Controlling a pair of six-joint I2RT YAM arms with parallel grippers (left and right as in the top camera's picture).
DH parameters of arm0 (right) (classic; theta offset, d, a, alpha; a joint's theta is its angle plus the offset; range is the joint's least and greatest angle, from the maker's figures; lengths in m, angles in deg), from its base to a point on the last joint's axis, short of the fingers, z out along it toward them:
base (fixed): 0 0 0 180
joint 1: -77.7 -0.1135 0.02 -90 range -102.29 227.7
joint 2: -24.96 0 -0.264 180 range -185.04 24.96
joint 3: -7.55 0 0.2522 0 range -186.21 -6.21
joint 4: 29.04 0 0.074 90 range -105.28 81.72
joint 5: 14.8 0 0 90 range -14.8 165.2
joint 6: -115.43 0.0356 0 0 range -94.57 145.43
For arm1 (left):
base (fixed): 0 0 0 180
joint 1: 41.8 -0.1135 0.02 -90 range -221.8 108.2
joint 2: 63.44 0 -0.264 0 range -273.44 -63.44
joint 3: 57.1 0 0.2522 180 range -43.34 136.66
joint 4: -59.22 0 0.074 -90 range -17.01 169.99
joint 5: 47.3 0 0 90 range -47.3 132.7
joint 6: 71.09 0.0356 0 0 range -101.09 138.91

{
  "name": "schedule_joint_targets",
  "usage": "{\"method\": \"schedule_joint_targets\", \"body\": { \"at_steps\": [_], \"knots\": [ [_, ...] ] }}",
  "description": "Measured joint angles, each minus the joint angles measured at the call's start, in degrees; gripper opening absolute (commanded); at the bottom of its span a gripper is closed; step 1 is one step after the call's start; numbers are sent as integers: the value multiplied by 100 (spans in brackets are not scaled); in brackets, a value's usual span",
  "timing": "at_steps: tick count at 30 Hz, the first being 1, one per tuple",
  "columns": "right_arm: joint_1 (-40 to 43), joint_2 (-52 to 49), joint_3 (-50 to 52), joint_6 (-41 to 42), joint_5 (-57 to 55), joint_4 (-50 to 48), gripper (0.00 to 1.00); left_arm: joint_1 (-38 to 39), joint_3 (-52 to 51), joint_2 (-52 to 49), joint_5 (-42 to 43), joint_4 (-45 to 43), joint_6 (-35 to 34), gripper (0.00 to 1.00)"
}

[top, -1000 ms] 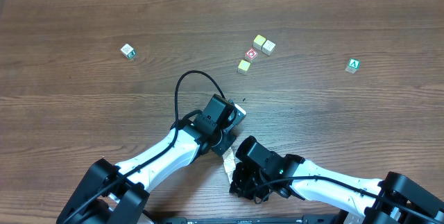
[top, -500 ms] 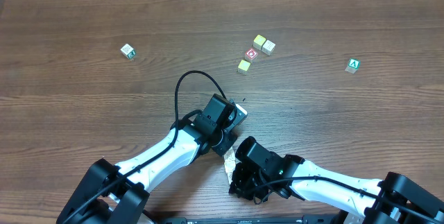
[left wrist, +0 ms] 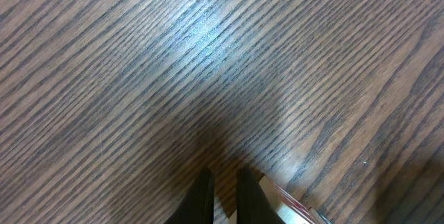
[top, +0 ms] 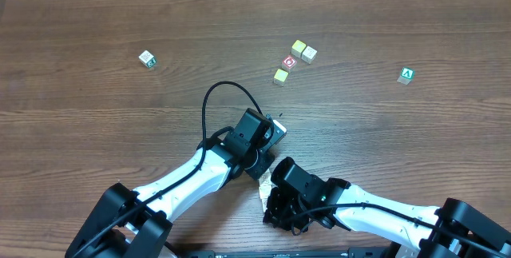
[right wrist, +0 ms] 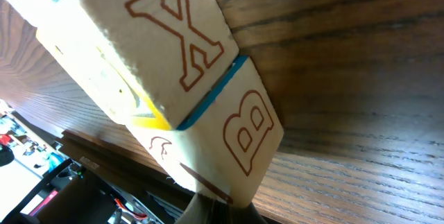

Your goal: Flip 4 blocks

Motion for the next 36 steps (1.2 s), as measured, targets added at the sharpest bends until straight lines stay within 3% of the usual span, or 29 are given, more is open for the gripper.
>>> {"method": "schedule_joint_targets", "body": {
  "at_steps": [36],
  "knots": [
    [0, 0, 0, 0, 0, -9, 4, 31, 0, 0, 74, -85, -2, 7]
  ]
}}
